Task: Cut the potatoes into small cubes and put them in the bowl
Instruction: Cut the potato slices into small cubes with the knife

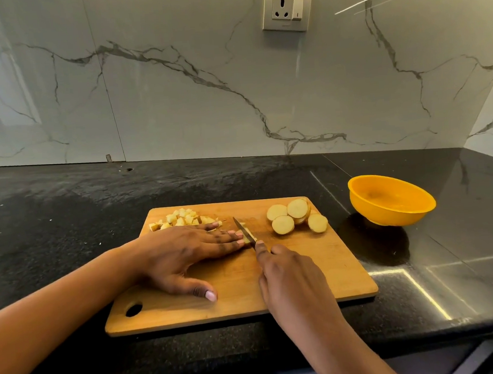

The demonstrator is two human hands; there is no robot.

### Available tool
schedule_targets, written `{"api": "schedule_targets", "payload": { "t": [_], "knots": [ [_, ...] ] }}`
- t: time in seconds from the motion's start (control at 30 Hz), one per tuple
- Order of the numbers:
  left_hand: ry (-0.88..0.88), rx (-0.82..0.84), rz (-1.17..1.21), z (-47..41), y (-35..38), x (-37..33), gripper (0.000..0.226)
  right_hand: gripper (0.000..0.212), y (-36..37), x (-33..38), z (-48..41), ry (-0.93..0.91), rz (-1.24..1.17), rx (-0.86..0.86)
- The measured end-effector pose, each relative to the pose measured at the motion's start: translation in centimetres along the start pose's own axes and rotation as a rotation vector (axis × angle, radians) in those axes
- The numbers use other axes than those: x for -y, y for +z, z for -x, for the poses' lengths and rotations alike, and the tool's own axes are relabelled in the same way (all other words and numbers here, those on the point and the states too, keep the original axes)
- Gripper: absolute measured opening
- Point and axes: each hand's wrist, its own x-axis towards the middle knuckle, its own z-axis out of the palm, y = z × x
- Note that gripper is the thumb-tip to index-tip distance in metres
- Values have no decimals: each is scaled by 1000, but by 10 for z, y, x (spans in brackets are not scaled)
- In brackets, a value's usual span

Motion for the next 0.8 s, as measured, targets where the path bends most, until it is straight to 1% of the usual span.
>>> {"api": "schedule_targets", "payload": {
  "t": [0.03,0.13,0.27,0.3,0.33,0.37,0.4,0.43,0.47,0.5,0.6,0.7,0.8],
  "knots": [
    [0,-4,-1,0,0,0,89,55,3,-2,-1,-9,22,16],
    [-2,2,-16,0,0,0,88,55,-10,-1,16,-2,-15,65],
    [-6,-3,-28,0,1,-1,86,55,-22,-8,41,37,-22,63],
    [1,-26,-20,1,1,-2,85,55,-19,-10,41,53,-4,43],
    [10,-66,-8,3,1,-2,83,55,-21,-8,40,97,16,77],
    [14,-107,2,5,2,-2,81,55,-22,-7,41,106,-5,48],
    [13,-138,4,7,3,-1,79,54,-26,-2,39,97,-1,15],
    [8,-157,-3,9,3,-1,78,54,-27,0,36,101,-31,35],
    [4,-166,-10,9,4,-1,78,53,-27,1,34,77,-31,-10],
    [1,-165,-15,10,4,0,78,52,-22,-2,35,66,-92,-75],
    [-9,-127,-36,7,5,1,80,50,-17,-3,27,-5,-68,-127],
    [-18,-95,-50,7,5,3,83,50,-15,3,22,-3,-74,-60],
    [-20,-89,-47,6,5,4,84,50,-10,1,18,-13,-51,-33]
  ]
}}
